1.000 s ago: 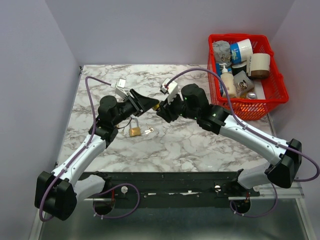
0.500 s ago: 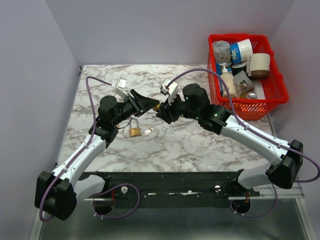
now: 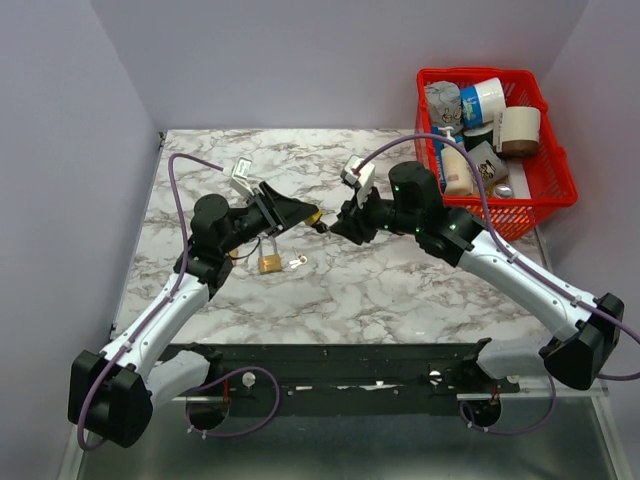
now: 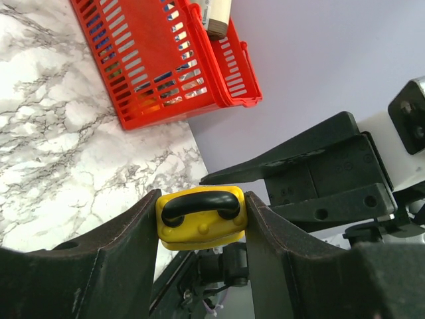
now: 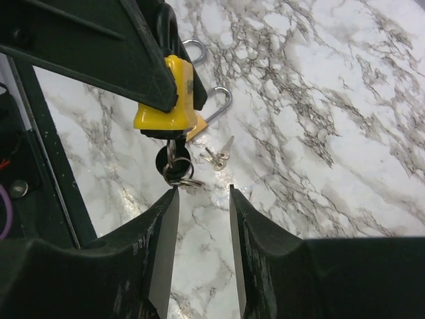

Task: Lock with the key
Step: Lock the lock.

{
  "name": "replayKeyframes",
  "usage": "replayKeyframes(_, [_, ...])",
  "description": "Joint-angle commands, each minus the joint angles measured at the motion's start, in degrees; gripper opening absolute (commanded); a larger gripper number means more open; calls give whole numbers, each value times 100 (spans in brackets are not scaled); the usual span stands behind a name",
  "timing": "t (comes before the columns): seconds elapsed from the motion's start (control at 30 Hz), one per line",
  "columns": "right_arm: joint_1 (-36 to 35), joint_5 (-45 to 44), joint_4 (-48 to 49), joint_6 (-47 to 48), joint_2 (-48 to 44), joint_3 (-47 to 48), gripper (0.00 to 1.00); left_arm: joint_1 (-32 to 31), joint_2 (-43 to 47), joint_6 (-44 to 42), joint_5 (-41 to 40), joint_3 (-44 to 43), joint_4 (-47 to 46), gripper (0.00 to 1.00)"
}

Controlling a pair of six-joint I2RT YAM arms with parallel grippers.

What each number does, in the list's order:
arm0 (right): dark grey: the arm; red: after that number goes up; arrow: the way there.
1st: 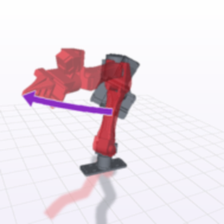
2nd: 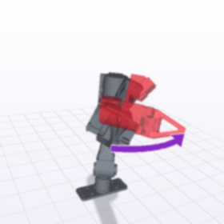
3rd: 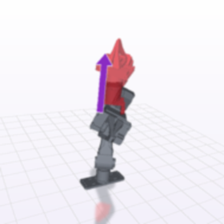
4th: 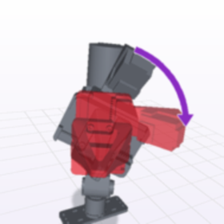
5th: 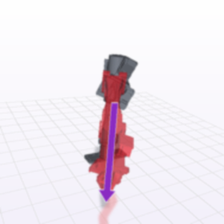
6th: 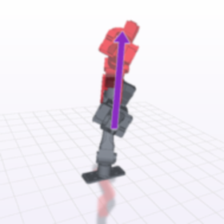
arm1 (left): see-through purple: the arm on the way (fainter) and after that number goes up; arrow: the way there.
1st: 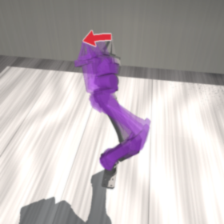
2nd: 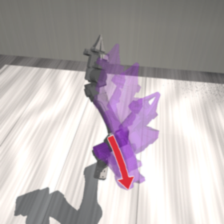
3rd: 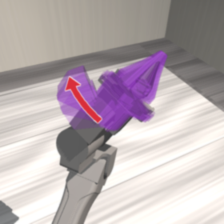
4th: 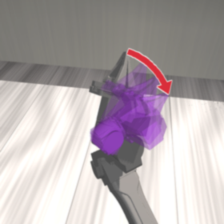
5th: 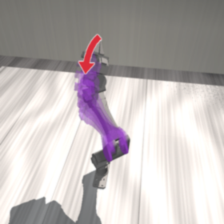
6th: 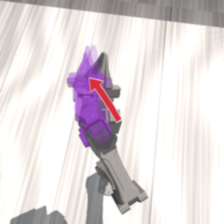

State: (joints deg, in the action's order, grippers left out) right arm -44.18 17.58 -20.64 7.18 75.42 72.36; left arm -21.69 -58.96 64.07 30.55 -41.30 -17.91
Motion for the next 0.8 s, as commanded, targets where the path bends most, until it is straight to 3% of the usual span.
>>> replayKeyframes(0.0, [-20,517,7,134,-36,76,44,25,121,44,268,43,-494,0])
replayKeyframes(0.17, [-20,1264,43,179,87,235,43,-1,113,35,259,69,-538,0])
replayKeyframes(0.47, [-29,1028,69,91,394,542,43,-54,95,52,250,148,-590,0])
replayKeyframes(0.77, [-29,993,-1,47,570,525,33,-89,69,105,171,96,-608,0])
